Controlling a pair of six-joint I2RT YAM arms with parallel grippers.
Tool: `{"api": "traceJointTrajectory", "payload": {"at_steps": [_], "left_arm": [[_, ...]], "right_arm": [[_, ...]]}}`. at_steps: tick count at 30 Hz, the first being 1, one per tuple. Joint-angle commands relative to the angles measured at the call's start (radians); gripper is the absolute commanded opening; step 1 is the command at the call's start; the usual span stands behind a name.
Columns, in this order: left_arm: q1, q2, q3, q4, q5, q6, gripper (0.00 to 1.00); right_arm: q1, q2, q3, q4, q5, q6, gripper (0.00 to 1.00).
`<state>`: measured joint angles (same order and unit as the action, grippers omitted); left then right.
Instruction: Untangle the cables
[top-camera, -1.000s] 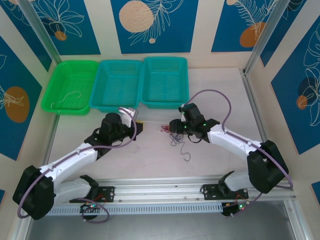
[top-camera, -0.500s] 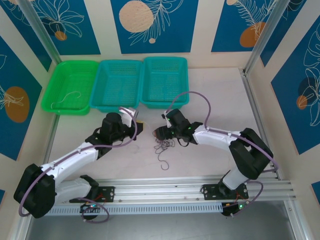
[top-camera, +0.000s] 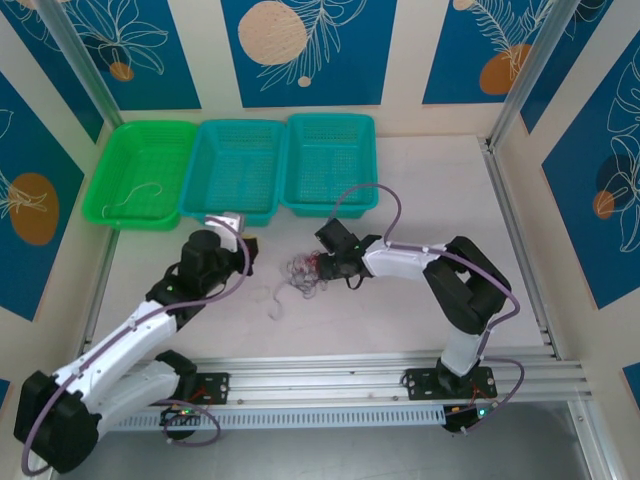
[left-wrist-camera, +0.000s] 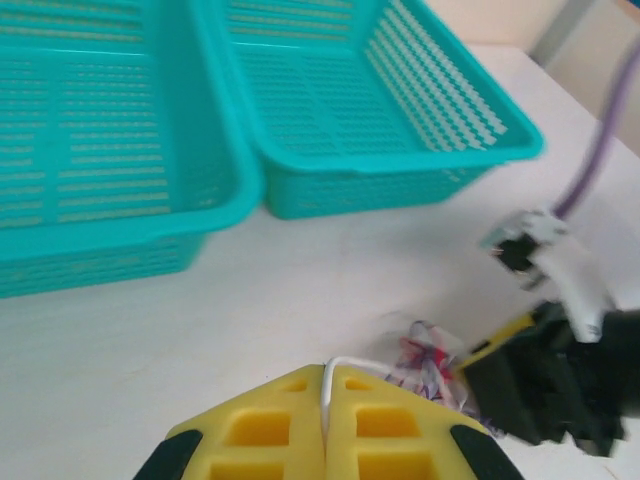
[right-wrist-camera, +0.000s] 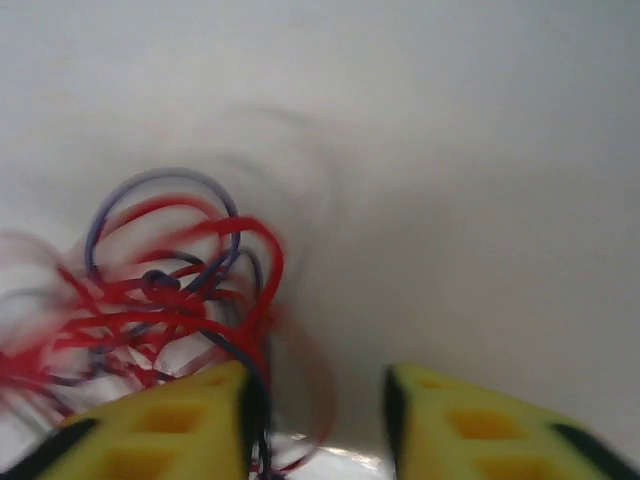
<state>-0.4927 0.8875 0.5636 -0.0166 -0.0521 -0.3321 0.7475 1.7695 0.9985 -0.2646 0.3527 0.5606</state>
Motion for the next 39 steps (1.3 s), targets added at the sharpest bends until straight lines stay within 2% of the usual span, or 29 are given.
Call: {"api": "traceJointTrajectory", "payload": {"at_steps": [1, 6, 9, 12, 14, 17, 21, 24, 30, 31, 32, 33, 36, 39], "left_arm": [[0.063, -0.051, -0.026, -0.094, -0.124, -0.051, 0.00], [0.115, -0.057, -0.033, -0.176, -0.165, -0.075, 0.00], [0.119, -0.038, -0.050, -0.118, -0.074, -0.065, 0.00], [0.118, 0.004, -0.073, -0.016, 0.065, -0.052, 0.00], [0.118, 0.047, -0.084, 0.039, 0.143, -0.050, 0.00], [0.115, 0.109, -0.079, 0.047, 0.172, -0.053, 0.00], [0.115, 0.137, -0.086, 0.044, 0.152, -0.057, 0.00], [0.115, 0.136, -0.093, 0.034, 0.129, -0.060, 0.00], [0.115, 0.107, -0.091, -0.025, 0.076, -0.061, 0.00], [0.115, 0.096, -0.091, -0.039, 0.056, -0.061, 0.00], [0.115, 0.085, -0.088, -0.063, 0.018, -0.070, 0.00], [0.118, 0.075, -0.083, -0.090, -0.025, -0.081, 0.00], [0.141, 0.024, -0.071, -0.182, -0.160, -0.125, 0.00], [0.190, -0.045, -0.086, -0.222, -0.195, -0.138, 0.00]], "right_arm": [[-0.073, -0.027, -0.056, -0.148, 0.090, 0.133, 0.24], [-0.237, -0.178, -0.187, -0.113, 0.084, 0.241, 0.09], [-0.269, -0.245, -0.210, -0.096, 0.067, 0.210, 0.09], [-0.223, -0.300, -0.185, -0.087, 0.029, 0.147, 0.22], [-0.162, -0.325, -0.164, -0.056, -0.003, 0.088, 0.40], [-0.061, -0.336, -0.119, -0.014, 0.012, -0.001, 0.63], [0.005, -0.237, 0.007, -0.050, 0.041, -0.018, 0.67], [0.035, -0.105, 0.120, -0.123, 0.110, 0.047, 0.66], [0.054, 0.071, 0.186, -0.102, 0.061, -0.003, 0.63], [0.050, 0.101, 0.208, -0.137, 0.058, 0.003, 0.56], [0.048, 0.119, 0.219, -0.170, 0.077, 0.016, 0.43], [0.044, 0.123, 0.216, -0.189, 0.101, 0.032, 0.35], [-0.011, 0.067, 0.129, -0.202, 0.144, 0.091, 0.26], [-0.114, -0.041, -0.013, -0.183, 0.140, 0.137, 0.21]]}}
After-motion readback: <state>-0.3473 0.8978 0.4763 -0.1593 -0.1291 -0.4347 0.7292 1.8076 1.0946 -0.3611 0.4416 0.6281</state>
